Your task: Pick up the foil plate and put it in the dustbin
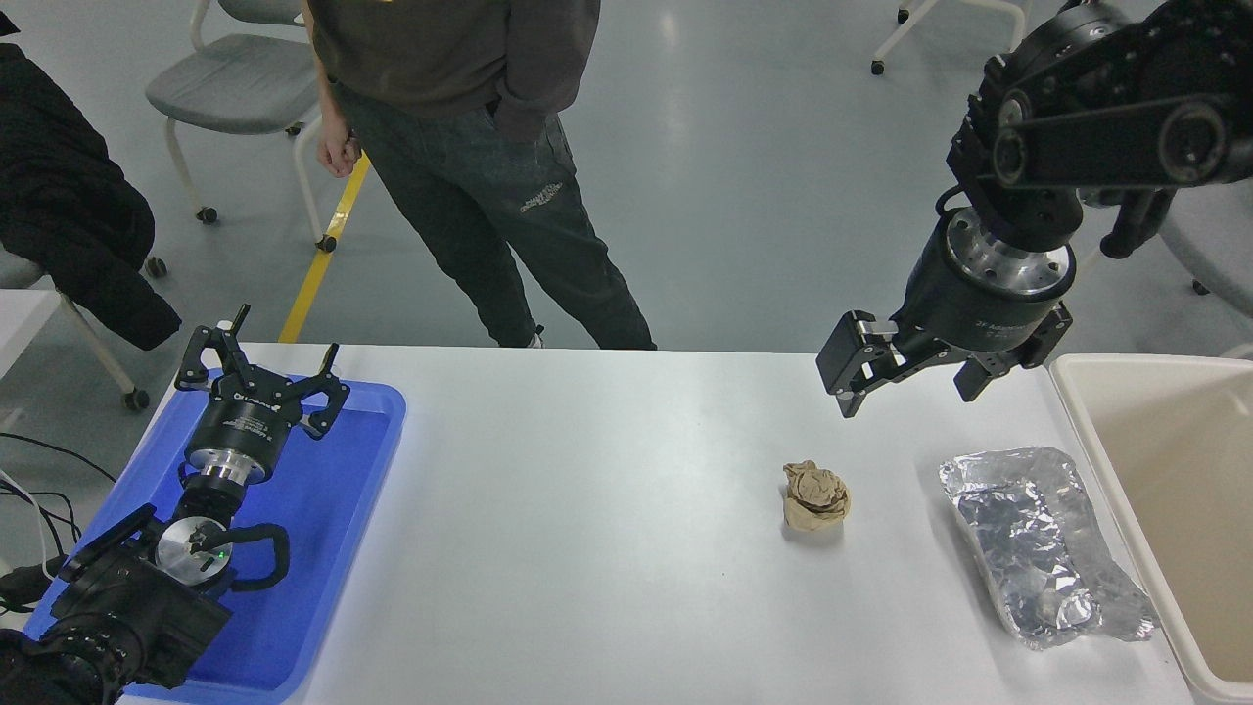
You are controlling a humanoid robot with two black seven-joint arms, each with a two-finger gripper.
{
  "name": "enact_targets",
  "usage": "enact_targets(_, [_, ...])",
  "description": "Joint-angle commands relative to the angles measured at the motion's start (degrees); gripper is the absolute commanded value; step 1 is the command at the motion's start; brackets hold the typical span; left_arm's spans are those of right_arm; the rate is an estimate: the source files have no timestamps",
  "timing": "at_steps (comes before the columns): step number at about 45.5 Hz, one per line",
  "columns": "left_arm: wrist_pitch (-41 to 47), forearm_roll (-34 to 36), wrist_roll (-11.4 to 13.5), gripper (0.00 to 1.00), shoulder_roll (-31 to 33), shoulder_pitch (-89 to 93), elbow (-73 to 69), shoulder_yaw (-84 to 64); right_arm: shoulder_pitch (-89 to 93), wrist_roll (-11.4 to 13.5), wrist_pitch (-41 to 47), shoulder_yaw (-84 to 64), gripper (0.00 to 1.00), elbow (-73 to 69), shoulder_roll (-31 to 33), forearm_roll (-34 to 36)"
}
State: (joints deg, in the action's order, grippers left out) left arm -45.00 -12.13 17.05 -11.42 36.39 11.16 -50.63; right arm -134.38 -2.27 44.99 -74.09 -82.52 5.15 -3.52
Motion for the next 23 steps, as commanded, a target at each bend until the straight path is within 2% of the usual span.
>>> enact_targets(1, [0.00,0.00,0.09,1.00,0.09,0.09,0.17,-0.09,2.62,0.07,0.01,-0.79,1.00,3.15,0.13,-0.52])
enact_targets(17, [0.00,0.00,0.00,1.00,0.09,0.09,0.00,0.00,12.11,-0.11,-0.43,-1.05,1.00,10.35,1.61,-1.13])
enact_targets(23, [0.00,0.00,0.00,1.00,0.09,0.09,0.00,0.00,17.47,-0.19,-1.65,-0.09,1.00,12.91,6.79,-6.83])
